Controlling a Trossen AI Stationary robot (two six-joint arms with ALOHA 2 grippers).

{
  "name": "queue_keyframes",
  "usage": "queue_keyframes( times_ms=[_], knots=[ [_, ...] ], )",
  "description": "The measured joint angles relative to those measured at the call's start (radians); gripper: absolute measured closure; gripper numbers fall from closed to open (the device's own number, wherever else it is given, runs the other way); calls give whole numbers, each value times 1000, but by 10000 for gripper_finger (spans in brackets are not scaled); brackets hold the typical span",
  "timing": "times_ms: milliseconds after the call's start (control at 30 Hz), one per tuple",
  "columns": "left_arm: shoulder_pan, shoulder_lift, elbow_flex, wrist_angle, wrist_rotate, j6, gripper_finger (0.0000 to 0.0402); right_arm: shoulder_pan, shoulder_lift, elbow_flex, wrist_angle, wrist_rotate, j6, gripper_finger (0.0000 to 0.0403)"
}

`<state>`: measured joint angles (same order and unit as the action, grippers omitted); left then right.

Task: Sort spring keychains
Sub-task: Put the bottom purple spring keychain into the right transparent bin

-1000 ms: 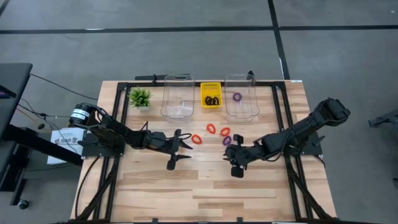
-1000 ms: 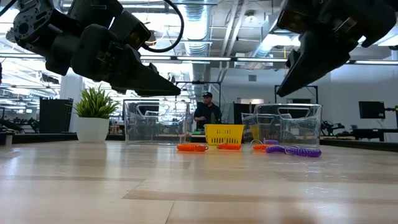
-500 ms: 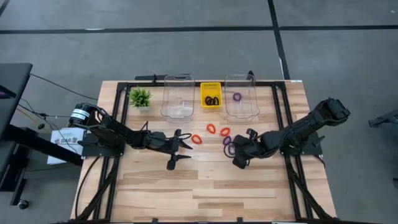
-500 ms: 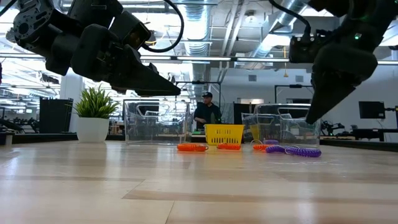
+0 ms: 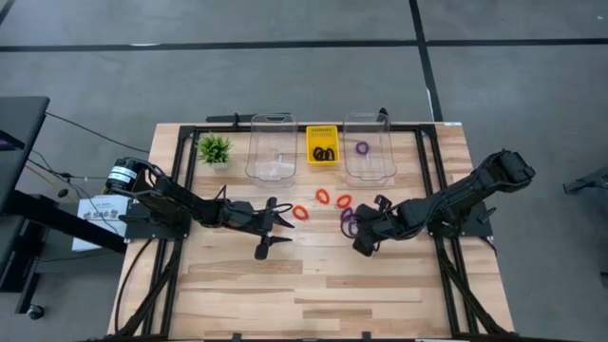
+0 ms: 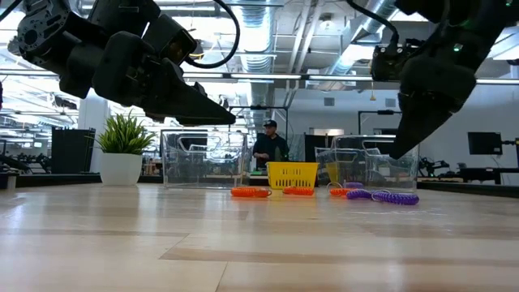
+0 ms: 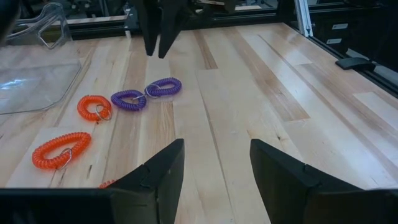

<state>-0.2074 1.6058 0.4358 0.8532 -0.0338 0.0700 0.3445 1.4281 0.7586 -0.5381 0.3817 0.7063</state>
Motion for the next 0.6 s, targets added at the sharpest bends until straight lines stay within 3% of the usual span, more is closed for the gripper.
queue_keyframes(
  times_ms=[367, 600],
  knots=[
    [0, 0, 0, 0, 0, 0, 220, -27, 0, -6, 14, -13, 27, 331],
    [0, 0, 0, 0, 0, 0, 220, -48, 0, -125, 139, -42, 27, 331]
  ],
)
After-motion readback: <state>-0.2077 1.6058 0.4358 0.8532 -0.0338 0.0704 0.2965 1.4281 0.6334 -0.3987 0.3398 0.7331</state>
